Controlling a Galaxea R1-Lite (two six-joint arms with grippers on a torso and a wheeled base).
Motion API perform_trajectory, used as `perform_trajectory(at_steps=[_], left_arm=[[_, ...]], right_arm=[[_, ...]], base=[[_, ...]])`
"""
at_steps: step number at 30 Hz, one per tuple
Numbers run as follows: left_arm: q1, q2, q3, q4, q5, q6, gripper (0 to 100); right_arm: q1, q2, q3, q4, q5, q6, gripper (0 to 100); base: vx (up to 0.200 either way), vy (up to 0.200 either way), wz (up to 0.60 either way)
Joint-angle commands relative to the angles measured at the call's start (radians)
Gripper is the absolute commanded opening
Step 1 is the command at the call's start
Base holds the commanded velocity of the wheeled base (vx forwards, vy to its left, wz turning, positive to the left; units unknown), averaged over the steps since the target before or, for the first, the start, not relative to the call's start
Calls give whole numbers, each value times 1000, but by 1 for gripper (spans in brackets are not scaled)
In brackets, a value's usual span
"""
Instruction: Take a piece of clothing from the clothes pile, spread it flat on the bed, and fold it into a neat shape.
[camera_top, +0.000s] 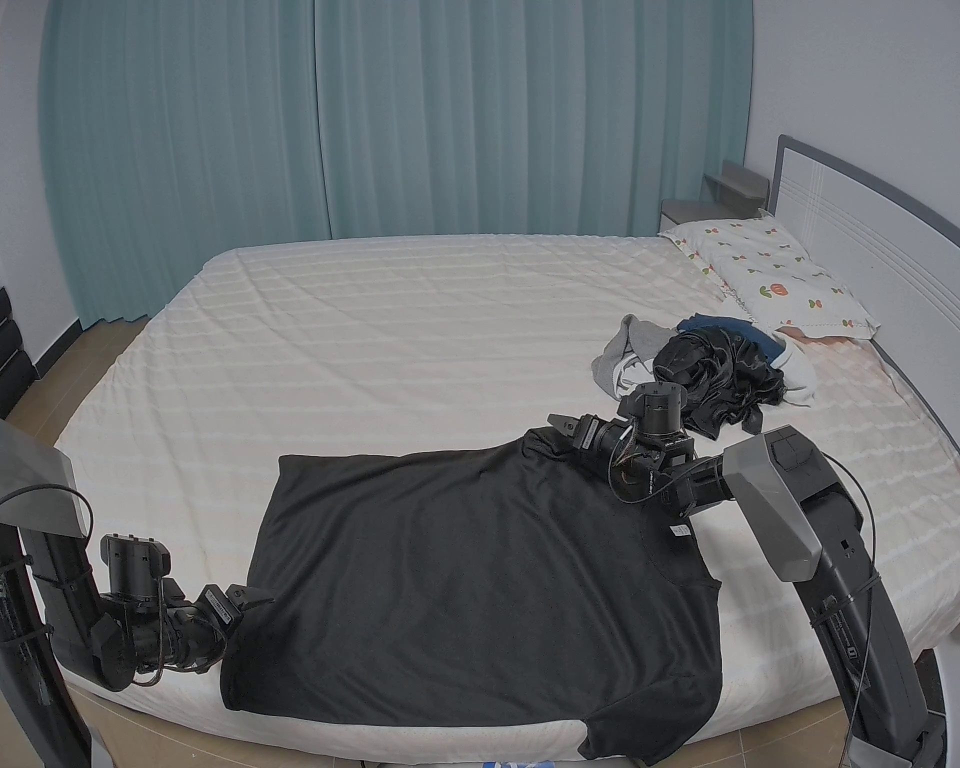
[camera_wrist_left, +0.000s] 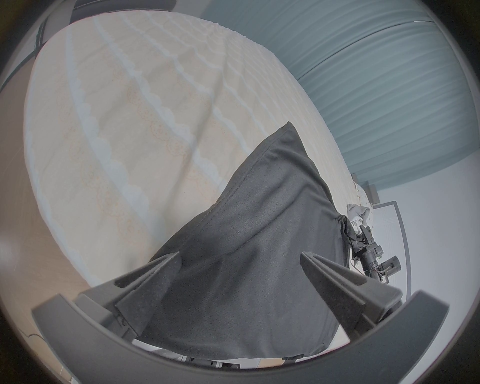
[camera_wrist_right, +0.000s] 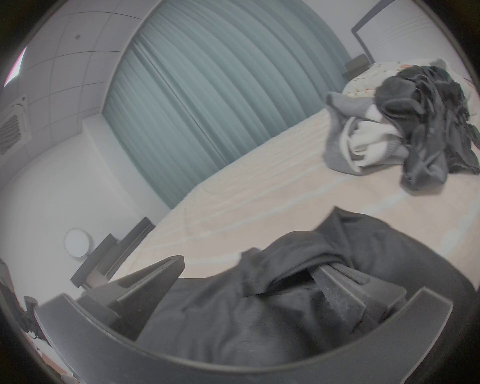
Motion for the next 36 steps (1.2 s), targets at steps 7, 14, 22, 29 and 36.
perform_trajectory(at_steps=[7,14,22,29,36], left_arm=[[1,2,1,0,-1,0,100],[1,2,1,0,1,0,100],[1,0,1,0,1,0,100],[1,2,3,0,1,0,100],[1,2,1,0,1,0,100]], right_arm=[[-107,-95,99,-5,7,-10,100],[-173,-91,125,-25,16,-10,100],[-193,-74,151,-30,61,2,100],[-171,-37,161,-30,65,2,100],[-168,-14,161,-30,64,4,100]], base=[[0,0,0],[0,0,0],[0,0,0],[0,0,0],[0,0,0]])
